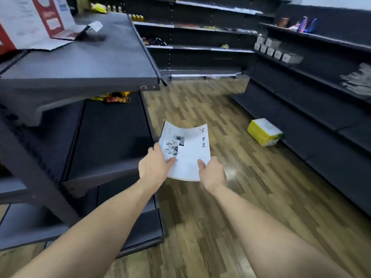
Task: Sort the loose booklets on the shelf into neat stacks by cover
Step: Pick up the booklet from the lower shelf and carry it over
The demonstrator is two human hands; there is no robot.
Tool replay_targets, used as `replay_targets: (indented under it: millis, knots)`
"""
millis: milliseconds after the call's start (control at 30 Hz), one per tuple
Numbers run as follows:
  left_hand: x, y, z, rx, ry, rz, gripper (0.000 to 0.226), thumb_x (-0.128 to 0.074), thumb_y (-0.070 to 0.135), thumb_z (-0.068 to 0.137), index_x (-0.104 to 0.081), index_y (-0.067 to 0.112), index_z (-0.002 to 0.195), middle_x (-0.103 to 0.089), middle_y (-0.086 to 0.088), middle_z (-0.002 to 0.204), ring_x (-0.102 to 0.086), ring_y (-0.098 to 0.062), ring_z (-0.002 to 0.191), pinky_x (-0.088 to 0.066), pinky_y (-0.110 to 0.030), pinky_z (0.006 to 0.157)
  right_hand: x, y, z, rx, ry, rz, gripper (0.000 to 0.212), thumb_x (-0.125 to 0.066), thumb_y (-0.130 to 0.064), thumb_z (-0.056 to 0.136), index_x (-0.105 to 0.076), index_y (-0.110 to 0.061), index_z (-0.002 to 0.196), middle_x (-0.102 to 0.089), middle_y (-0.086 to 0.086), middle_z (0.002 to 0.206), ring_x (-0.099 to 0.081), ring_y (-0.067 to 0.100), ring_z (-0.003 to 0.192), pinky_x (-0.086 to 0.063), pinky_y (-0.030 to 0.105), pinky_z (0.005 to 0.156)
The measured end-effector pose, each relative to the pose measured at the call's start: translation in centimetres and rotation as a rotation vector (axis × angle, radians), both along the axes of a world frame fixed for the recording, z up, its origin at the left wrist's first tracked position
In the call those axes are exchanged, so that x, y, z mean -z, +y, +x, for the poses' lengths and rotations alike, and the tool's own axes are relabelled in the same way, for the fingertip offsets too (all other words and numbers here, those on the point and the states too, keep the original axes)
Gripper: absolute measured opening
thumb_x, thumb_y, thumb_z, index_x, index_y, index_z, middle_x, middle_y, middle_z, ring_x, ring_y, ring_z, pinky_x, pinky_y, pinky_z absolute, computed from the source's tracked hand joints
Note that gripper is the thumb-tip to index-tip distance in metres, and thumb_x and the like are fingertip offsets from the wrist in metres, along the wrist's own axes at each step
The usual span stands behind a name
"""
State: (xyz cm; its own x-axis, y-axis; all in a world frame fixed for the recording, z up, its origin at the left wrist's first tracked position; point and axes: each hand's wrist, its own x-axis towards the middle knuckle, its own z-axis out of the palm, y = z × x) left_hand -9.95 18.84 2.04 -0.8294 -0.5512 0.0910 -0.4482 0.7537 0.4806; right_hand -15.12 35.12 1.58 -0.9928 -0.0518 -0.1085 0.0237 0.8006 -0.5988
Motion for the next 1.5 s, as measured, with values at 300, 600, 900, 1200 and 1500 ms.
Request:
replay_targets:
  millis: [300,600,900,1200,1500]
  knots:
    - [0.3,9.7,-15.6,0.187,0.039,0.02,0.054,-0.06,0.05,0.087,-0.046,0.018,0.128,-0.06,-0.002,0.118,-0.061,-0.024,0.105,-0.048,-0.035,0.078,-0.2,10.9,-12.6,0.166,-0.034,-0.067,0.044,-0.052,-0.042,0.099,-0.048,-0.002,0.116,-0.063,0.02,0.118,-0.06,0.038,0.106,-0.045,0.037,0.078]
    - [0.7,16.4,-27.7,0.272,0.102,0.175,0.053,-0.063,0.042,0.086,-0.046,0.019,0.131,-0.064,-0.001,0.116,-0.061,-0.025,0.104,-0.048,-0.036,0.077,-1.1,18.0,-23.3,0.25,-0.057,-0.145,0.047,-0.051,-0.034,0.102,-0.046,0.007,0.124,-0.063,0.018,0.112,-0.058,0.027,0.069,-0.037,0.032,0.06]
    - [1.6,19.7,-44.2,0.346,0.121,0.27,0.053,-0.066,0.039,0.084,-0.048,0.018,0.13,-0.064,-0.006,0.113,-0.06,-0.031,0.104,-0.051,-0.043,0.084,-1.1,20.9,-37.6,0.431,-0.09,-0.269,0.037,-0.029,-0.03,0.107,-0.046,0.001,0.118,-0.062,0.014,0.108,-0.052,0.013,0.045,-0.032,0.025,0.036]
    - [0.8,21.9,-64.0,0.439,0.111,0.305,0.053,-0.066,0.043,0.082,-0.05,0.028,0.13,-0.063,0.0,0.116,-0.06,-0.027,0.107,-0.048,-0.036,0.083,-2.6,22.8,-54.9,0.517,-0.079,-0.291,0.036,-0.03,-0.032,0.106,-0.046,-0.002,0.118,-0.063,0.013,0.113,-0.057,0.014,0.047,-0.036,0.026,0.041]
    - [-1.1,28.6,-78.7,0.581,0.126,0.288,0.051,-0.067,0.041,0.085,-0.05,0.025,0.129,-0.061,-0.001,0.114,-0.058,-0.025,0.108,-0.04,-0.032,0.079,-3.4,29.2,-67.4,0.617,0.01,-0.252,0.032,-0.032,-0.031,0.106,-0.046,-0.002,0.109,-0.055,0.005,0.092,-0.052,0.018,0.067,-0.035,0.031,0.053]
